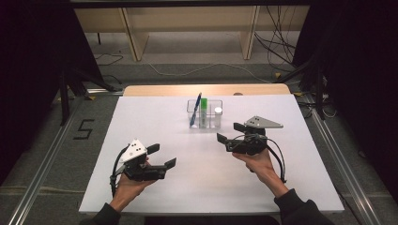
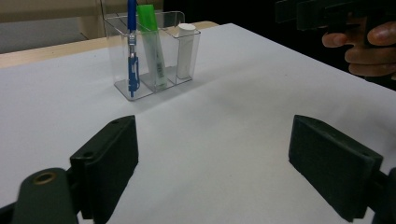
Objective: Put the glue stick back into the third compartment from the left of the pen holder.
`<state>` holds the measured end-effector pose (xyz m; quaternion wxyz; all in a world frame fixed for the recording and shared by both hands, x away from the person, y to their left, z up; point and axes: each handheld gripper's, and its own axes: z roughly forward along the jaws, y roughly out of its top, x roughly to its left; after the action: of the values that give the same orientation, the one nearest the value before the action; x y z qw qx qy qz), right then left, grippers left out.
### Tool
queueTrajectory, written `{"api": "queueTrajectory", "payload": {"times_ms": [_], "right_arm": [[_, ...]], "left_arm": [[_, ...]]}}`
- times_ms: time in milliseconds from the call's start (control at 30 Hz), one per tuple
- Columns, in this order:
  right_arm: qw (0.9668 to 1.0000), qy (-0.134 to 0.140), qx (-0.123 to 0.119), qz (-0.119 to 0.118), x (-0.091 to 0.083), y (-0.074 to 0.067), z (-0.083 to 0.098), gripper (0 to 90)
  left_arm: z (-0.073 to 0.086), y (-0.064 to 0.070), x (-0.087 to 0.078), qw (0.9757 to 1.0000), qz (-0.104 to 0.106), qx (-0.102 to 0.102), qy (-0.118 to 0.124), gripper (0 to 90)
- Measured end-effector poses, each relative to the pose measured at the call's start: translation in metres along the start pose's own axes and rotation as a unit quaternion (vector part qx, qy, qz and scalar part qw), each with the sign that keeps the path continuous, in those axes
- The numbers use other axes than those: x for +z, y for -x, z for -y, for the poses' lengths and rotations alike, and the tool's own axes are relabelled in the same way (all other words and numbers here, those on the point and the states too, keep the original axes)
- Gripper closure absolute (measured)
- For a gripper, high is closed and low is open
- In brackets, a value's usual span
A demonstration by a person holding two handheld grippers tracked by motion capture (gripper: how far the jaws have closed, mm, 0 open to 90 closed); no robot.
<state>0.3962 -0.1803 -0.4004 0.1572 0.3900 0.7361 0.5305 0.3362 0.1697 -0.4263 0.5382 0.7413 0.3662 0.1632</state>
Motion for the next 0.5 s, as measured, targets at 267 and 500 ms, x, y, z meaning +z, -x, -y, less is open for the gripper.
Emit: {"api": "queueTrajectory", "payload": {"times_ms": [267, 500], "right_arm": [[1.0000, 0.004, -0.007, -0.004, -0.007, -0.001, 0.006, 18.8], [0.9999, 0.003, -0.015, -0.006, -0.017, 0.000, 0.017, 18.8]], "left_arm": [[0.000, 0.000, -0.001, 1.0000, 0.000, -0.001, 0.000, 15.2], [-0.001, 0.000, -0.002, 1.0000, 0.003, 0.001, -0.001, 15.2]]}}
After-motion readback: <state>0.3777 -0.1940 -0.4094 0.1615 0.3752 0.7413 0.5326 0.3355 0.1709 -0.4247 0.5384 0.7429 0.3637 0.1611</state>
